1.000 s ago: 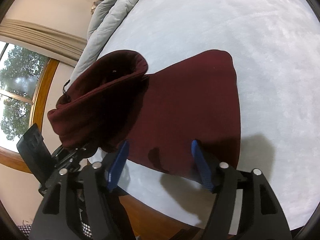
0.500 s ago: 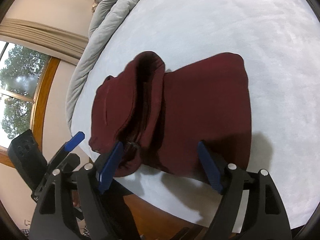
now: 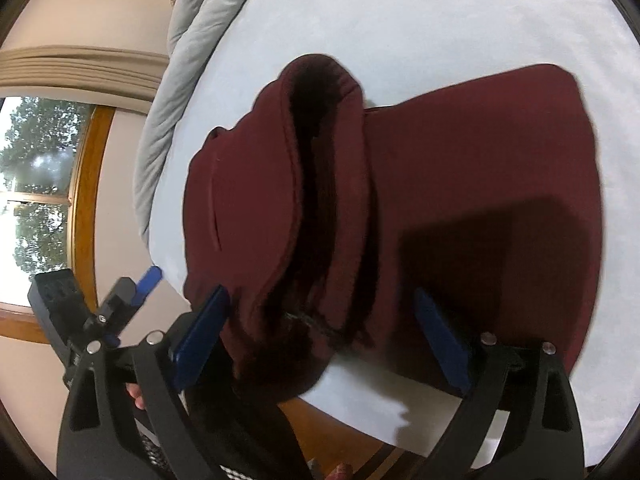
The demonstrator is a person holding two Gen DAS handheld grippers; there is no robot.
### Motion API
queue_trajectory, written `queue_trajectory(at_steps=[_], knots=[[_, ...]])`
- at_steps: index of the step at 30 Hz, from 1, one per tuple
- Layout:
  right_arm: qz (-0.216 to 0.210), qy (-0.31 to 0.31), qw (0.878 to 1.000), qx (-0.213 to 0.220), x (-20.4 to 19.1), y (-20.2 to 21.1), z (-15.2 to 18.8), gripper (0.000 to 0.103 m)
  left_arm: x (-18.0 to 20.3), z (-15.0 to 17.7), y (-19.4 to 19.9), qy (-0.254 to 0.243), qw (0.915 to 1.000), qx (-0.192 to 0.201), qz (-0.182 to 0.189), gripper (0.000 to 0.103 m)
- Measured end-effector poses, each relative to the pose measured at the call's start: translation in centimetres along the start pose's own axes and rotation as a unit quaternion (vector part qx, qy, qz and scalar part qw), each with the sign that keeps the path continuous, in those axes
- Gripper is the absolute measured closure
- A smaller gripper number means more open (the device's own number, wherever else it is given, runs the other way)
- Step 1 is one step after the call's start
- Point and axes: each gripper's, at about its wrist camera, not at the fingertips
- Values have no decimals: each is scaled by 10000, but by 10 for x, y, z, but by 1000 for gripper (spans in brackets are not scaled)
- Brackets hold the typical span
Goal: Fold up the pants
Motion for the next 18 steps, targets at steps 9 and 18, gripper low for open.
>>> queue_trajectory(at_steps=[9,18], knots=[[-353,268,9982,-393,-24,-37,-15,49,-4,-4,-10,89,9997,-211,-80,4],[-553,647,9964,14,-36,4,-2,80,-12,-6,-7,313,9992,-202,-142,4]])
Point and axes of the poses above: each gripper's, at about its wrist camera, not at the fingertips, and y roughly against the way its jaws point, x to its right, z to its underside, and after that the axes turned 10 degrees about -x, right-handed
